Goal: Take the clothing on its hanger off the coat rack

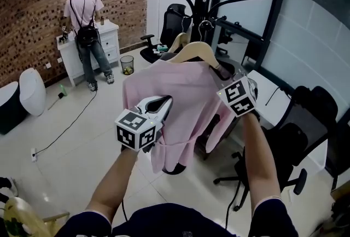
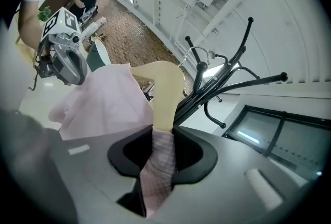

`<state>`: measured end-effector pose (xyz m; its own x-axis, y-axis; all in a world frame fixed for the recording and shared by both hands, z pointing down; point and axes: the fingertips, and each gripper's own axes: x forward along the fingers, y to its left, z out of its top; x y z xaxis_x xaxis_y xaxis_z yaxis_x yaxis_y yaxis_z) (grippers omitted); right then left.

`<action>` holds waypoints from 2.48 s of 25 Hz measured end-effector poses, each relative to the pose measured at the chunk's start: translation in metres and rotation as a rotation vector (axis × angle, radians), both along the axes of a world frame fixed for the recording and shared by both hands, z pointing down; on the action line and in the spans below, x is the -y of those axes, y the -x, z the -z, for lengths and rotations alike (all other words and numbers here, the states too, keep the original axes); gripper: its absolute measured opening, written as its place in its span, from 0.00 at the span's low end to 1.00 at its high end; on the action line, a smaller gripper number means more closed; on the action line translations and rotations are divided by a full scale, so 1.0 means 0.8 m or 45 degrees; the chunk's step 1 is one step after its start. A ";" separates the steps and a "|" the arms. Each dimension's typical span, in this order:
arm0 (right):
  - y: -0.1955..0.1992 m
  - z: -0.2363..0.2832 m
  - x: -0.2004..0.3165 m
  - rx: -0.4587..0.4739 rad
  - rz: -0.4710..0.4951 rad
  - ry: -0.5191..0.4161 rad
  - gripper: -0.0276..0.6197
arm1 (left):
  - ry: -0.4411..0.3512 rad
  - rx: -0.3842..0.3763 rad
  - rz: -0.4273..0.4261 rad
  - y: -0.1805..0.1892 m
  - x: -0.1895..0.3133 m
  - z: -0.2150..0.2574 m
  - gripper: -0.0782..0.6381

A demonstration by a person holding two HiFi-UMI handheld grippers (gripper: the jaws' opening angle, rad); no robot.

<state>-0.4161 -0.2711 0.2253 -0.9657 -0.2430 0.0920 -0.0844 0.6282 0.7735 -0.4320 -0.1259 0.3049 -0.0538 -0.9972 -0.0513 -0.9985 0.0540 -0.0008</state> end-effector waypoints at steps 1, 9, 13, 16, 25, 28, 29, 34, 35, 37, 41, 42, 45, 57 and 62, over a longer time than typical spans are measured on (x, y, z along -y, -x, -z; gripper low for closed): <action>-0.001 0.001 -0.002 -0.003 -0.014 -0.008 0.20 | 0.004 0.001 -0.020 -0.004 -0.001 -0.001 0.13; -0.050 0.018 -0.030 0.054 -0.159 -0.009 0.20 | 0.002 0.020 -0.145 -0.011 -0.029 0.002 0.13; -0.096 0.024 -0.035 0.107 -0.270 0.019 0.20 | -0.009 0.035 -0.227 -0.020 -0.033 0.009 0.13; -0.140 0.024 -0.034 0.126 -0.357 0.046 0.20 | -0.024 0.033 -0.287 -0.037 -0.030 0.014 0.13; -0.306 0.028 -0.028 0.167 -0.605 0.061 0.20 | -0.038 0.016 -0.512 -0.155 0.016 0.014 0.13; -0.368 0.026 -0.031 0.175 -0.685 0.073 0.20 | -0.033 0.004 -0.587 -0.207 0.032 0.012 0.13; -0.388 0.023 -0.031 0.172 -0.707 0.080 0.20 | -0.030 0.001 -0.608 -0.225 0.037 0.010 0.13; -0.486 0.006 -0.021 0.146 -0.811 0.115 0.20 | -0.016 -0.021 -0.693 -0.317 0.056 0.001 0.13; -0.507 0.004 -0.018 0.141 -0.837 0.119 0.20 | -0.012 -0.022 -0.710 -0.336 0.059 0.000 0.13; -0.547 0.001 -0.013 0.136 -0.888 0.123 0.20 | -0.005 -0.020 -0.741 -0.370 0.067 -0.004 0.13; -0.618 0.001 0.002 0.137 -0.982 0.131 0.20 | 0.003 -0.017 -0.801 -0.430 0.085 -0.010 0.13; -0.634 0.000 0.007 0.138 -1.002 0.137 0.20 | 0.005 -0.018 -0.813 -0.444 0.089 -0.012 0.13; -0.679 0.001 0.024 0.145 -1.062 0.149 0.20 | 0.015 -0.019 -0.855 -0.481 0.103 -0.016 0.13; -0.756 0.020 0.151 0.178 -1.272 0.137 0.20 | 0.080 -0.028 -1.041 -0.549 0.246 -0.057 0.13; -0.773 0.045 0.216 0.210 -1.344 0.102 0.20 | 0.039 -0.010 -1.127 -0.562 0.327 -0.040 0.13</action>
<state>0.2020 -0.4440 0.1894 -0.2728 -0.9615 0.0322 -0.7146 0.2250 0.6624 0.0180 -0.3876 0.3372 0.7382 -0.6740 -0.0268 -0.6738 -0.7387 0.0175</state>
